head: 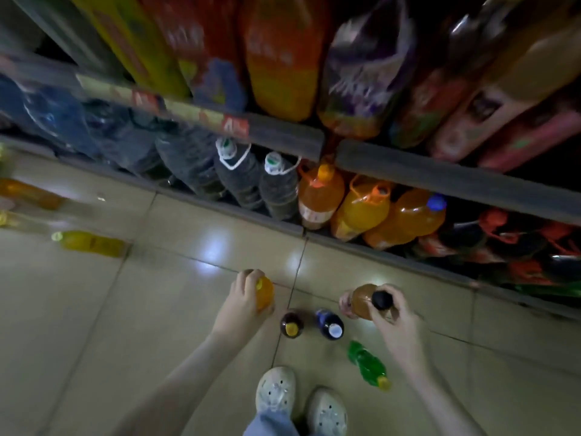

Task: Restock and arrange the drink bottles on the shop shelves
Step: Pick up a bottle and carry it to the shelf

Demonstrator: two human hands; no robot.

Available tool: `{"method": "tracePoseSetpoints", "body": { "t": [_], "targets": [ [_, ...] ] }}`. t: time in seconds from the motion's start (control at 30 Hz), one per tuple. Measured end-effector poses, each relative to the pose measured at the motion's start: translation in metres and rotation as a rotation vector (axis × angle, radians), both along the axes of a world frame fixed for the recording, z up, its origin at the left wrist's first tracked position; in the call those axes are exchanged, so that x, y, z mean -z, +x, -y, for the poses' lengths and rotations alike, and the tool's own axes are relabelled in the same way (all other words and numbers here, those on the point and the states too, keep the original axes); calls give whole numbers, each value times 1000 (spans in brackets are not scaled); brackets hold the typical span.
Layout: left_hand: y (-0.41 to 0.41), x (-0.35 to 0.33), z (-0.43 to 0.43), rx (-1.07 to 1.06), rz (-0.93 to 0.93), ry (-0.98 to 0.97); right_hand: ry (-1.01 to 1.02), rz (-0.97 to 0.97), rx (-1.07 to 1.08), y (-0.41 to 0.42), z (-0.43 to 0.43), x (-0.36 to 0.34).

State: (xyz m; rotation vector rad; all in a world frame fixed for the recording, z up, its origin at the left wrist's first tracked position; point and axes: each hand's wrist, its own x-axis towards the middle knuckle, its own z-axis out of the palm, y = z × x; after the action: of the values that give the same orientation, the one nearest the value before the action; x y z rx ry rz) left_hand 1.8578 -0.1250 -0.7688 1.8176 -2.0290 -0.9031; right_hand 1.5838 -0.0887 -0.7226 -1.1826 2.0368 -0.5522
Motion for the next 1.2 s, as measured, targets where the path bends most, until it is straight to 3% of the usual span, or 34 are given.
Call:
{"method": "tracePoseSetpoints", "body": {
  "t": [0.17, 0.33, 0.5, 0.57, 0.67, 0.8, 0.97, 1.2],
  "targets": [
    [6, 134, 2, 260, 133, -203, 49, -8, -111, 13, 11, 123],
    [11, 221, -3, 339, 176, -196, 178, -8, -279, 22, 25, 197],
    [11, 236, -22, 288, 175, -212, 242, -57, -407, 34, 22, 212],
    [12, 215, -28, 206, 234, -77, 304, -100, -457, 41, 20, 199],
    [1, 156, -30, 101, 297, 139, 328, -91, -401, 51, 26, 149],
    [-29, 31, -15, 82, 210, 321, 220, -43, -370, 60, 40, 34],
    [-74, -172, 17, 154, 65, 219, 72, -30, -344, 51, 49, -155],
    [-119, -432, 49, 351, -150, -62, -228, -64, -89, 1, 34, -409]
  ]
}}
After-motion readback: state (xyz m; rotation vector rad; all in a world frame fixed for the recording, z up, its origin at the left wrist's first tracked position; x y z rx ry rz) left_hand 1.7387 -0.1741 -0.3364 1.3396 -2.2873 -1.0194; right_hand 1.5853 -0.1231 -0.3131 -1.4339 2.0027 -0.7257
